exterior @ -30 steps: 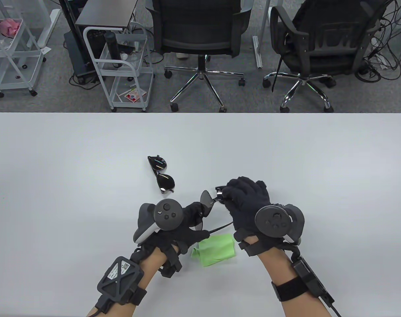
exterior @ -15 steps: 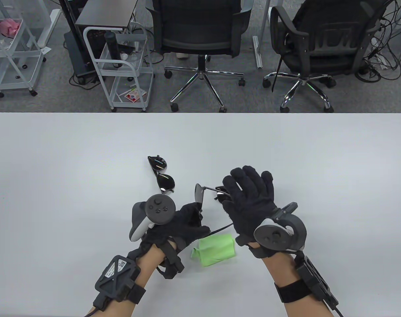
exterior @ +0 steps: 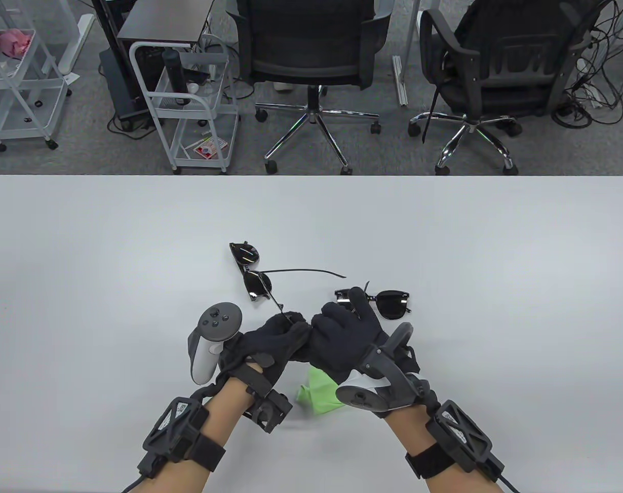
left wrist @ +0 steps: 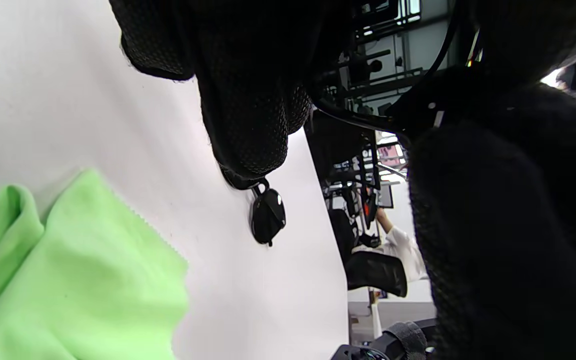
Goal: Dust sunglasses
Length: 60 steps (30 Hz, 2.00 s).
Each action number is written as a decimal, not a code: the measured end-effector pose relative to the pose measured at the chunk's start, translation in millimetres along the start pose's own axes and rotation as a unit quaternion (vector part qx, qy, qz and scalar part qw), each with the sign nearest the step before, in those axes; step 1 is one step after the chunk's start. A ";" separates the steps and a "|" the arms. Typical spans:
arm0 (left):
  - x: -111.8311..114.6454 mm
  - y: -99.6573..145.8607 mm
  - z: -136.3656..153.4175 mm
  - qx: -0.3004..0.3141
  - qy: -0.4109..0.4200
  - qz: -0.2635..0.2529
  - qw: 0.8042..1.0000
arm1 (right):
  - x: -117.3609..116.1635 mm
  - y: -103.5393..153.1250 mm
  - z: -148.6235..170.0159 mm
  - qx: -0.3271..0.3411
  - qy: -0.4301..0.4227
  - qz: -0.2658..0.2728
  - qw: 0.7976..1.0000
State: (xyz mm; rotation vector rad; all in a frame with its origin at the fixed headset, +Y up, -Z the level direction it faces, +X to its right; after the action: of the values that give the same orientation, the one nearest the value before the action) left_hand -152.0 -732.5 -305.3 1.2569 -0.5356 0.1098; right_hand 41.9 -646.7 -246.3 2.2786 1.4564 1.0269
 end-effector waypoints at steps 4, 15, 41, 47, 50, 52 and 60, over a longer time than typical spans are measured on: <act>6.5 -0.8 0.8 -0.002 0.014 0.014 1.000 | -6.4 1.0 2.1 -0.017 -0.025 -0.011 0.999; -11.5 27.2 -54.1 0.129 -0.363 -0.157 0.909 | 1.5 14.3 54.3 -0.117 -0.105 -0.043 0.987; 36.2 41.8 -73.2 0.255 -0.735 -0.240 0.581 | 10.3 25.2 79.3 -0.146 -0.278 -0.016 0.949; 11.7 37.4 -71.4 0.203 -0.718 -0.283 0.603 | 49.2 10.5 30.6 -0.023 -0.071 0.100 0.992; 4.8 35.5 -70.1 0.179 -0.720 -0.298 0.601 | 14.6 -5.3 5.8 0.033 -0.148 -0.086 0.985; 2.3 34.6 -69.6 0.160 -0.722 -0.306 0.600 | -18.7 -5.2 -5.1 0.041 -0.179 -0.217 0.959; 1.4 33.5 -68.6 0.151 -0.722 -0.301 0.605 | -86.8 13.7 -29.8 0.094 0.002 -0.380 0.920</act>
State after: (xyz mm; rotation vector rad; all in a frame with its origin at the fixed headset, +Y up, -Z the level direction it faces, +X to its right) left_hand -140.8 -658.6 -289.4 1.6027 -1.4559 -1.6184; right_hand 9.3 -733.2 -254.4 1.5329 2.2387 0.6563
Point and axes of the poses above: the tracker on the back of each hand, its own z axis roughly to the little-finger side, its own y axis roughly from the fingertips to the wrist, x = y × z, the point moved 1 cm from there along -y, roughly from the wrist to the fingertips
